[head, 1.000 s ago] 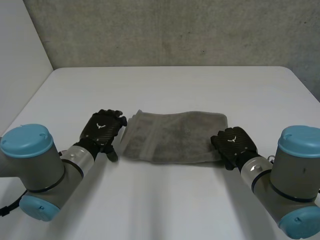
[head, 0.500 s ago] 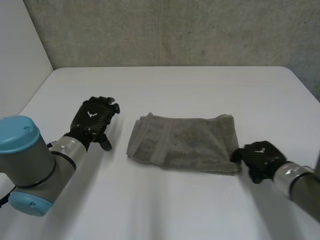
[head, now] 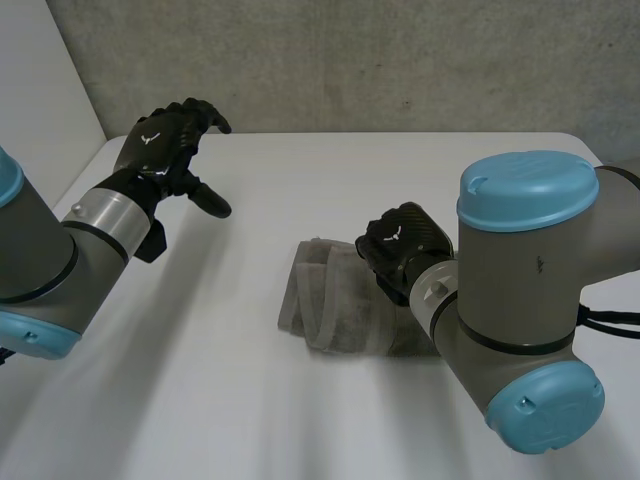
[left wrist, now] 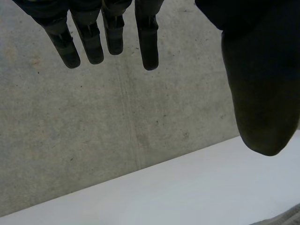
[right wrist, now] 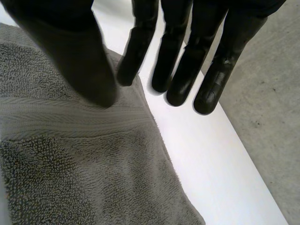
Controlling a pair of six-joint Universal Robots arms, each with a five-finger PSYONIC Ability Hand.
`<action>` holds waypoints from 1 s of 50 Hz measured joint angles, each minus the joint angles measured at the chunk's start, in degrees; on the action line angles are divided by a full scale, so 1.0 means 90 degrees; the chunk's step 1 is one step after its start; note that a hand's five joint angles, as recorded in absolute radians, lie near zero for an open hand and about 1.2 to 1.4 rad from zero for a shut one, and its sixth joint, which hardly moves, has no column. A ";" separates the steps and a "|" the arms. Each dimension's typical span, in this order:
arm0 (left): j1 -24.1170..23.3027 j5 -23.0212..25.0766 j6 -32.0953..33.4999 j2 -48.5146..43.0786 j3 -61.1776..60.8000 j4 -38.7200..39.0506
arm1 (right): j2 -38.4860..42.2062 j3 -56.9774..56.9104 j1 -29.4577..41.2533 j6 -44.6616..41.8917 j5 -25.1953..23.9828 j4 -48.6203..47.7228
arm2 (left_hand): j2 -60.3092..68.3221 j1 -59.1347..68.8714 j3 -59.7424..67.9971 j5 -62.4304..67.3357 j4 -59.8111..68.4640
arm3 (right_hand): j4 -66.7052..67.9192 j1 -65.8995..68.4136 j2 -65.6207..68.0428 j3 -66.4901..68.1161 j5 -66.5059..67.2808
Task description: Fold the towel.
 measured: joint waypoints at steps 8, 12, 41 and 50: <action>-0.0036 0.0030 -0.0058 -0.0089 0.0016 -0.0001 | -0.0160 0.0336 -0.0239 0.0132 -0.0099 -0.0106 | -0.0001 0.0000 0.0000 0.0000 -0.0001 | -0.3178 -0.2941 -0.2935 -0.3081 -0.3280; -0.0233 0.0154 0.0010 -0.0152 -0.0062 -0.0040 | -0.0371 0.0834 -0.0644 0.0398 -0.0264 -0.0325 | 0.0000 0.0000 0.0000 0.0000 0.0000 | -0.3202 -0.2972 -0.2936 -0.3093 -0.3309; -0.1849 0.0908 0.2089 -0.1626 -0.0519 -0.0119 | -0.1877 0.5095 -0.4985 0.1160 -0.3601 -0.2554 | 0.0568 0.0561 0.0497 0.0652 0.0480 | -0.2872 -0.2742 -0.2873 -0.2905 -0.2641; -0.1844 0.0892 0.2057 -0.1670 -0.0507 -0.0159 | -0.1810 0.5208 -0.4934 0.1397 -0.3593 -0.2887 | 0.3647 0.3540 0.3564 0.3602 0.3557 | -0.1051 -0.0862 -0.0991 -0.0997 -0.0909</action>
